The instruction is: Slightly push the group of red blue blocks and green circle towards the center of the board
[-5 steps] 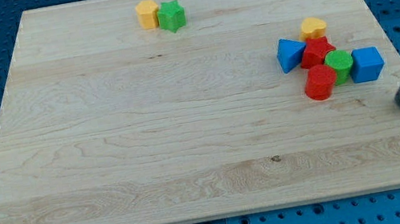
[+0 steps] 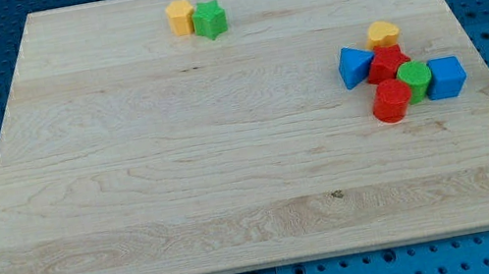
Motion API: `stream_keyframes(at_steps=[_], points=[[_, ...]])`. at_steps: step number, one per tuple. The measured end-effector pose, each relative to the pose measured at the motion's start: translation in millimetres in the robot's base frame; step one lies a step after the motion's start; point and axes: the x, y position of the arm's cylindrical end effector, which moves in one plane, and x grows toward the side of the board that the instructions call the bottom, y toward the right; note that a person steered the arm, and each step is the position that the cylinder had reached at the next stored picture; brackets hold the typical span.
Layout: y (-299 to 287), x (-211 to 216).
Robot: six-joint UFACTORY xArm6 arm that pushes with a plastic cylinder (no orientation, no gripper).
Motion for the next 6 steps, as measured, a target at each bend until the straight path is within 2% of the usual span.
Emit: stream_keyframes(at_steps=[1, 3, 6], points=[[-7.5, -13.6], [-98.3, -1.5], [-124.2, -8.1]])
